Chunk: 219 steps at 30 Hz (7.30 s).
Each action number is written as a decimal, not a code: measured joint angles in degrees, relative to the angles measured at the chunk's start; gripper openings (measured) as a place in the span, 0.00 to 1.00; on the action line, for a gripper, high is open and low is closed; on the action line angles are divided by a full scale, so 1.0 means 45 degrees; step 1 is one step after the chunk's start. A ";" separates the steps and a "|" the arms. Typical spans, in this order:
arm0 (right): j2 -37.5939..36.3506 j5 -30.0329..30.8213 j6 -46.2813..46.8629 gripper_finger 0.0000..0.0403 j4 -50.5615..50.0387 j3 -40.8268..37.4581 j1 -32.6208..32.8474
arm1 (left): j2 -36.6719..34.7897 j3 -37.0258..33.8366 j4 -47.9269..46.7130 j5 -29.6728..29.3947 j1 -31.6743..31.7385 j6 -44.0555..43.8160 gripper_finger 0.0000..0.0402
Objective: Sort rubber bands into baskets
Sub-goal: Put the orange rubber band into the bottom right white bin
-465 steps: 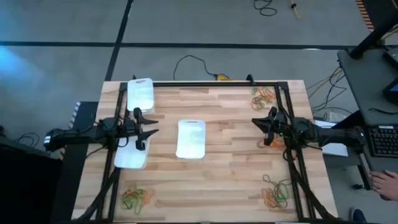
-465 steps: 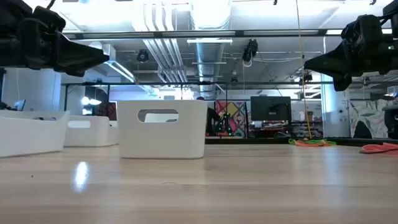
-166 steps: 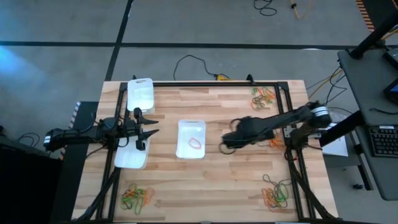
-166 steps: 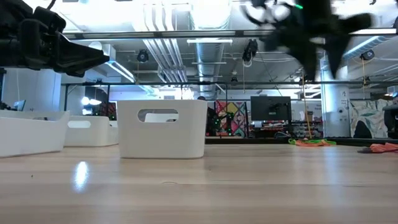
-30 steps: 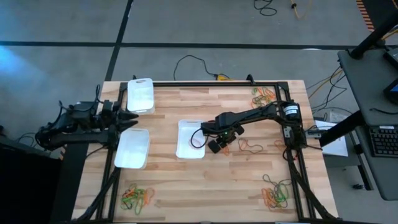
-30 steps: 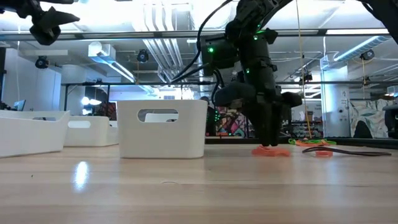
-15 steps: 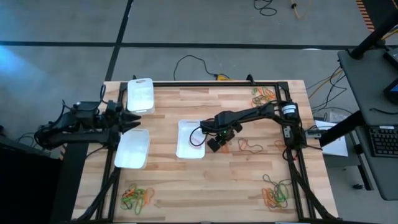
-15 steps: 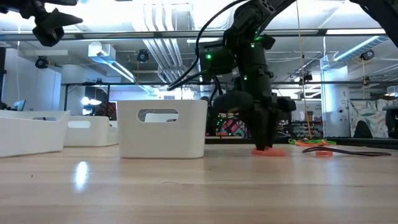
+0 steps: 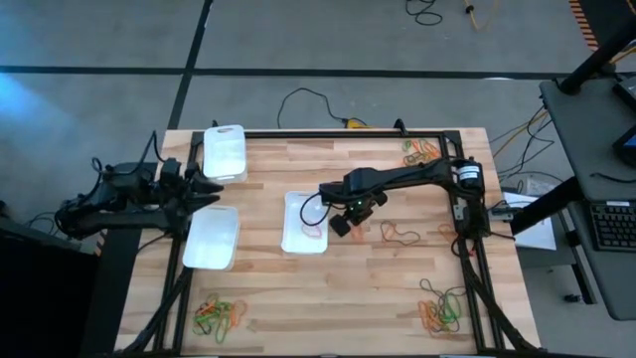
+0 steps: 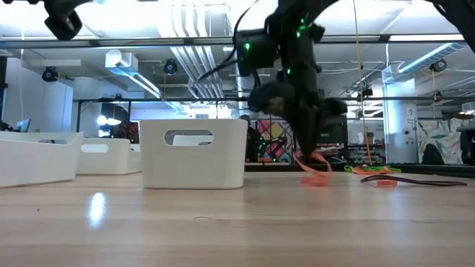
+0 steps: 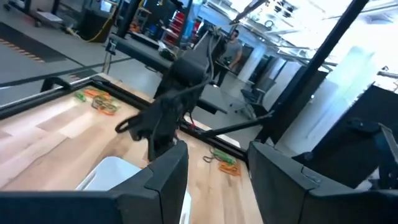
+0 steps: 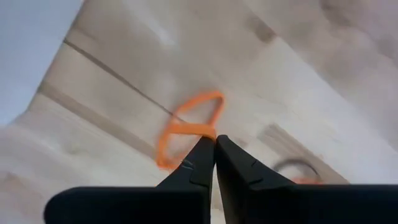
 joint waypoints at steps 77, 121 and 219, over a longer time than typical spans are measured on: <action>-0.0294 0.1247 0.4697 0.49 0.4017 -0.3196 0.2167 | 0.0019 0.0000 0.1027 0.1114 -0.0005 -0.0050 0.38; 0.5646 0.1960 0.1798 0.03 -0.0850 1.0077 0.1610 | 0.0016 -0.0005 0.1405 0.1143 -0.0001 -0.0046 0.38; -0.2556 0.1342 -0.6942 0.02 -0.0846 -1.0155 -0.2686 | 0.3381 -0.0785 0.4698 -0.4083 0.0000 0.0055 0.38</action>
